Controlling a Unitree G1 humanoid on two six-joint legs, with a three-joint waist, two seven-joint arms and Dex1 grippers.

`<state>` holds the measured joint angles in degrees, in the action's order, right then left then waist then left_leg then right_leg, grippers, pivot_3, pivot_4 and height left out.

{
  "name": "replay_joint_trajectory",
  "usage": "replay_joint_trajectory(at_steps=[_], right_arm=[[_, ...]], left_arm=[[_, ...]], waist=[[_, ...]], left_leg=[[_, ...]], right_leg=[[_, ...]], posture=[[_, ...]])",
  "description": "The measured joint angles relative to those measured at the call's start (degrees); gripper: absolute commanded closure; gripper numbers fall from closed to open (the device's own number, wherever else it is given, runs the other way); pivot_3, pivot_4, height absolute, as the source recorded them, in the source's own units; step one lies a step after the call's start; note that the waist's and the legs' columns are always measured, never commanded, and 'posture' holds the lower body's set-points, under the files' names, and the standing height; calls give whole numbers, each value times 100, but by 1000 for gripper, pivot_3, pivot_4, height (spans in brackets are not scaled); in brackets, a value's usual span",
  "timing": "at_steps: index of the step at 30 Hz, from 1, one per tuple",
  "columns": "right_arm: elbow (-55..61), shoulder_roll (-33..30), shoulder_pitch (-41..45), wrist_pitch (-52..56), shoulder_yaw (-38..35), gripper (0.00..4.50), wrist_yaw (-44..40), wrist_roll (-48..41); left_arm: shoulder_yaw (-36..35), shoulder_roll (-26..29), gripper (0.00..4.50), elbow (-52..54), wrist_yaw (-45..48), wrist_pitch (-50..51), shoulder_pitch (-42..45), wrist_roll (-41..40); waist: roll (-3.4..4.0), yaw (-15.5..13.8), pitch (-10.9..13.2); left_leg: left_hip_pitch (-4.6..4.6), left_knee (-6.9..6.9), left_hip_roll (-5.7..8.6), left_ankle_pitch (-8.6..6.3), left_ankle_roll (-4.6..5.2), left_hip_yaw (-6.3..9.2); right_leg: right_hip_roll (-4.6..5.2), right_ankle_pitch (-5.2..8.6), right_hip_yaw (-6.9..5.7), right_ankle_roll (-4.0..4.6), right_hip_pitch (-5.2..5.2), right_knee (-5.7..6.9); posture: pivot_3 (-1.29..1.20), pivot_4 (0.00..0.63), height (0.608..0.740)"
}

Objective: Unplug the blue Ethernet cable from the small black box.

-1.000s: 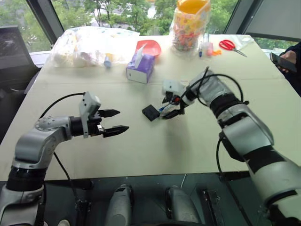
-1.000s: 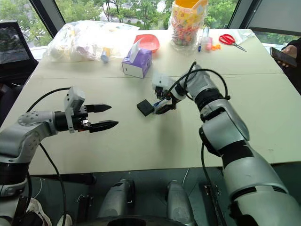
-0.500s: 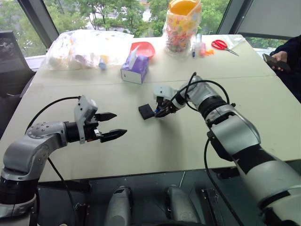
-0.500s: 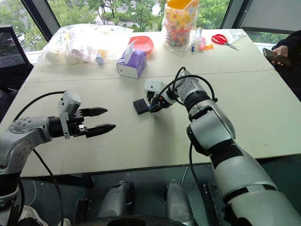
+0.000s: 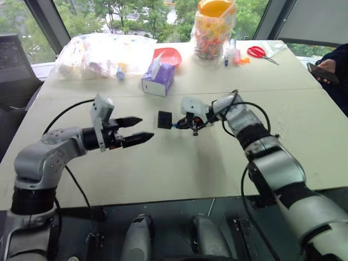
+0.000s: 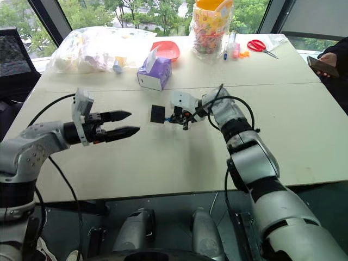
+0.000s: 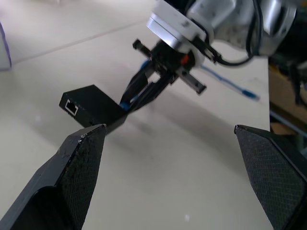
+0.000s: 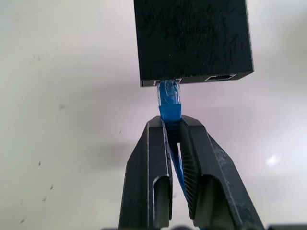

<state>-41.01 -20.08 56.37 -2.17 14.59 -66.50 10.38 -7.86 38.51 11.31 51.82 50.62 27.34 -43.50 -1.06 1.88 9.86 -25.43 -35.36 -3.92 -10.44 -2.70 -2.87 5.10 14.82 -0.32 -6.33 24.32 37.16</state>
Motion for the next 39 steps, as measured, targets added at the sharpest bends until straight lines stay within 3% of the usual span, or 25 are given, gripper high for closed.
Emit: replay_joint_trajectory(at_steps=[4,9,13,26,36,39], right_arm=[[2447,-459,-1294,56,-189,4460,834,246],[4017,-830,-2207,-159,-259,4460,1774,720],[4734,-773,-2441,-93,-373,4460,2238,722],[5263,-1203,-2807,-915,-45,4460,2778,1358],[5262,-1182,-2870,-893,78,4460,2831,1415],[5272,-1110,-2870,-810,109,4500,2814,1407]], left_arm=[[270,-53,0,-380,274,16,314,-22],[614,-122,0,-915,639,-95,590,140],[646,-295,0,-1191,739,-87,868,151],[489,-426,0,-1480,787,184,1189,-45],[473,-425,0,-1486,785,185,1180,-57],[546,-426,1295,-1492,802,140,1145,46]], waist=[[0,-73,0],[0,-111,0],[-1,-113,1],[-3,-114,1],[-4,-118,1],[-4,-116,1]], left_leg=[[6,2,0,0,-1,-1],[6,-9,0,3,-6,-1],[2,-22,-1,3,-5,1],[1,-34,-1,3,-4,4],[1,-37,-1,3,-4,5],[1,-37,-1,3,-4,5]], right_leg=[[-2,3,0,-2,1,2],[-3,4,0,1,0,3],[-3,4,1,1,-3,4],[-2,10,1,11,-10,3],[-3,9,1,10,-12,3],[-3,9,1,11,-13,4]], posture=[[0,150,735],[0,150,735],[0,150,735],[0,150,735],[0,150,735],[0,150,735]])
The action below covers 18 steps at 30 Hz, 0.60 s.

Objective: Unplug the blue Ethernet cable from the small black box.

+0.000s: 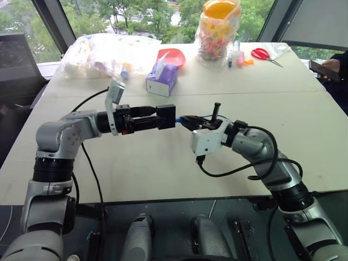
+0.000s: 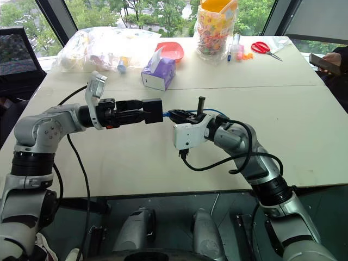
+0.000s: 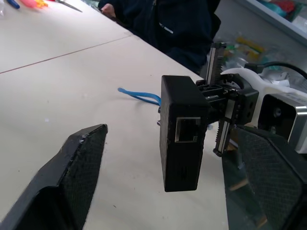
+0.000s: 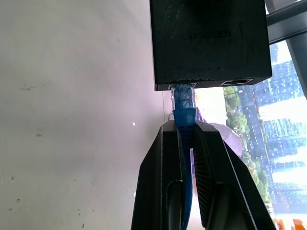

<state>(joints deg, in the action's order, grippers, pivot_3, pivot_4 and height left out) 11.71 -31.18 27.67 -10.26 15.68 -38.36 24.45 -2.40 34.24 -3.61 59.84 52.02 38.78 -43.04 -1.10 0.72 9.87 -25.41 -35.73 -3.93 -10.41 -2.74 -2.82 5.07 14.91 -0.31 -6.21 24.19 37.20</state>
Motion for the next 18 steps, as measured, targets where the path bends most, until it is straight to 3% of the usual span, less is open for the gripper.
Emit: replay_joint_trajectory(at_steps=[6,7,13,18], right_arm=[[66,27,0,104,90,4500,-38,1],[66,27,0,110,91,4500,-39,0],[75,26,11,218,89,4500,-201,-119],[370,81,102,1257,-64,2266,-1021,-1310]], left_arm=[[224,-52,3827,-34,173,-92,-104,136],[229,-53,4029,-34,188,-112,-105,150],[261,-57,4024,-35,244,-127,-105,249],[276,30,4024,-81,367,-174,-132,374]], waist=[[0,-7,0],[0,-5,0],[0,-2,0],[-1,-2,0]], left_leg=[[-1,-1,0,0,0,0],[-1,-2,0,0,0,0],[-1,-2,0,0,0,0],[0,-2,-1,0,1,2]], right_leg=[[0,2,0,5,0,0],[0,4,0,8,0,0],[0,4,0,7,0,0],[0,1,0,2,-1,1]], posture=[[0,150,735],[0,150,735],[0,150,735],[0,150,735]])
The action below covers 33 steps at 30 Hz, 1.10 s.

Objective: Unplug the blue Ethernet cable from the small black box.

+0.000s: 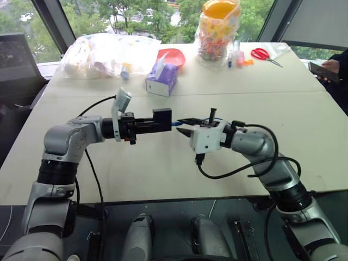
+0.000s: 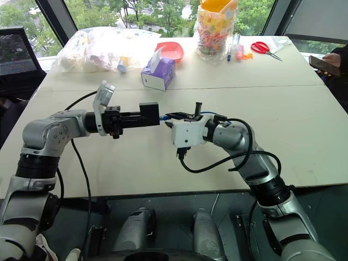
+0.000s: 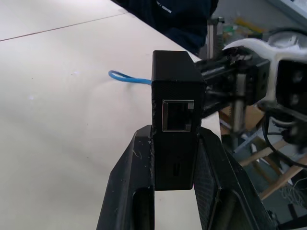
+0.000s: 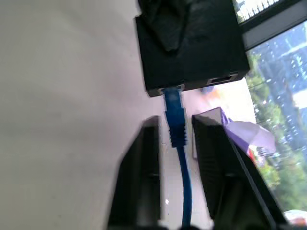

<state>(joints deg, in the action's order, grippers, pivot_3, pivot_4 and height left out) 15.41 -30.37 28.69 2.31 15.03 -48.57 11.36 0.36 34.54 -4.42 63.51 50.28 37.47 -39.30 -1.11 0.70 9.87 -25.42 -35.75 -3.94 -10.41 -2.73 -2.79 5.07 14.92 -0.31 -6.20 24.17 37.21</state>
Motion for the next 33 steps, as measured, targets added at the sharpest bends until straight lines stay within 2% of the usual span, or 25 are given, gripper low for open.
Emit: replay_joint_trajectory(at_steps=[4,5,8,12,15,23,25,27,33], right_arm=[[369,-23,228,2053,-346,144,-870,-1658],[462,-58,338,2667,-481,60,-1042,-2134],[496,-133,712,3994,-780,60,-1266,-3127],[141,13,1340,5684,-1173,60,-1162,-4213],[-215,174,1550,6362,-1295,60,-959,-4615],[-678,332,1862,7017,-1192,60,-687,-5028],[-707,330,1873,7051,-1146,588,-680,-5065],[-752,326,1877,7079,-1105,1314,-677,-5107],[-793,323,1969,7197,-1099,1314,-592,-5250]], left_arm=[[73,305,4024,-1,348,-173,-16,132],[73,387,4024,0,478,-206,-29,132],[73,513,4024,10,796,-222,-45,124],[98,642,4024,88,1127,-162,-76,74],[100,709,4024,228,1246,-77,-76,-8],[-15,654,4024,275,1155,161,89,-268],[-22,654,4024,283,1126,161,93,-268],[-22,654,4024,284,1123,161,91,-268],[-31,655,4024,307,1108,161,79,-269]], waist=[[0,-2,0],[0,-2,0],[0,-2,0],[0,-2,0],[0,-8,0],[0,3,0],[0,3,0],[0,3,0],[0,3,0]], left_leg=[[0,0,-2,-1,1,0],[0,0,-2,-1,1,0],[0,-1,-3,-1,2,0],[-2,-1,-4,-2,3,0],[-6,0,-4,-3,5,0],[-11,0,-4,-4,6,-1],[-11,1,-4,-4,6,-1],[-11,1,-4,-4,6,-1],[-11,1,-4,-4,6,-1]], right_leg=[[0,3,0,7,0,0],[1,3,0,8,0,0],[1,4,0,13,0,0],[1,5,0,17,2,-1],[1,5,0,17,5,-2],[0,3,0,13,11,-1],[-1,2,0,11,12,-1],[-1,2,0,10,12,-1],[-1,2,0,11,12,-1]], posture=[[0,150,735],[0,150,735],[0,150,735],[0,150,735],[0,150,735],[0,150,735],[0,150,735],[0,150,735],[0,150,735]])
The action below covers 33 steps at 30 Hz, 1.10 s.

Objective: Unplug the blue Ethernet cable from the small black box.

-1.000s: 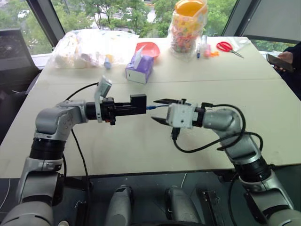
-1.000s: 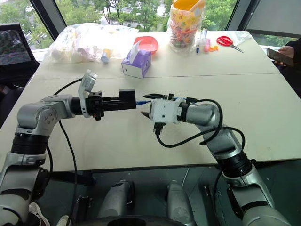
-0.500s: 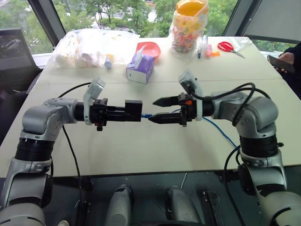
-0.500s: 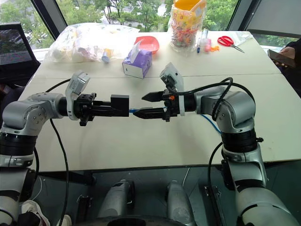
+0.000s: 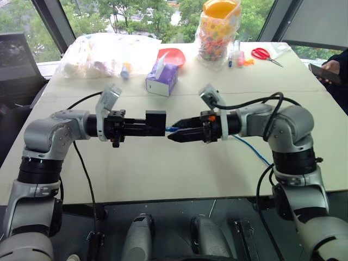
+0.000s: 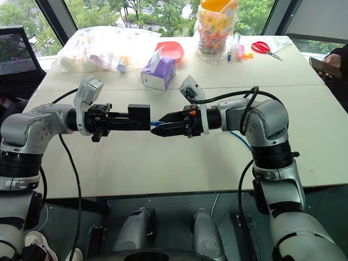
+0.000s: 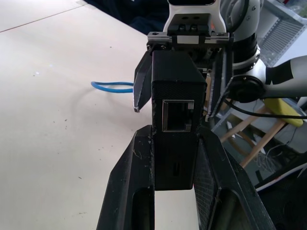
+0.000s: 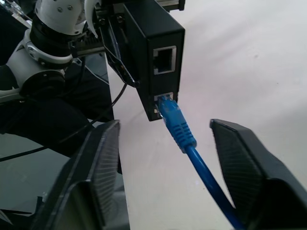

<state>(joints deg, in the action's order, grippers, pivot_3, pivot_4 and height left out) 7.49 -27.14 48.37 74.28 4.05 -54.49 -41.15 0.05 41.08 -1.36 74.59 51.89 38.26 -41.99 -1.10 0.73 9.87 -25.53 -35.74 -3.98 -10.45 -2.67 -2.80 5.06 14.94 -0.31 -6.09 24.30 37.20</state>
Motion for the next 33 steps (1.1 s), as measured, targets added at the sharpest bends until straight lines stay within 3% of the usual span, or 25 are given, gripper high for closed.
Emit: replay_joint_trajectory(at_steps=[3,6,9,29,32,33], right_arm=[[0,3,11,40,0,1314,22,-78],[-6,13,17,49,0,2218,65,-135],[-76,11,97,50,0,3707,130,-144],[-111,-4,139,69,132,3707,212,-178],[-109,-15,138,69,140,4465,210,-188],[-106,-19,138,69,140,4465,189,-202]], left_arm=[[-1,0,4024,28,-7,0,-28,0],[-1,-1,4024,47,-10,-3,-32,0],[-1,-3,4024,54,-9,-14,-36,-5],[-14,-9,4024,147,-98,-13,-59,-57],[-29,-8,4024,147,-105,-13,-69,-77],[-42,-6,4024,148,-98,-14,-80,-87]], waist=[[0,0,0],[0,-2,0],[0,1,0],[0,0,0],[0,0,0],[0,1,0]], left_leg=[[0,0,0,0,0,0],[0,0,0,0,0,0],[0,0,0,0,0,0],[-1,1,0,0,0,0],[-1,1,0,0,0,0],[-1,1,0,0,0,0]], right_leg=[[0,0,0,0,0,0],[0,0,0,0,0,0],[0,0,0,1,1,0],[0,0,0,1,1,-1],[0,0,0,1,1,-1],[0,0,0,1,2,-1]], posture=[[0,150,735],[0,150,735],[0,150,735],[0,150,735],[0,150,735],[0,150,735]])
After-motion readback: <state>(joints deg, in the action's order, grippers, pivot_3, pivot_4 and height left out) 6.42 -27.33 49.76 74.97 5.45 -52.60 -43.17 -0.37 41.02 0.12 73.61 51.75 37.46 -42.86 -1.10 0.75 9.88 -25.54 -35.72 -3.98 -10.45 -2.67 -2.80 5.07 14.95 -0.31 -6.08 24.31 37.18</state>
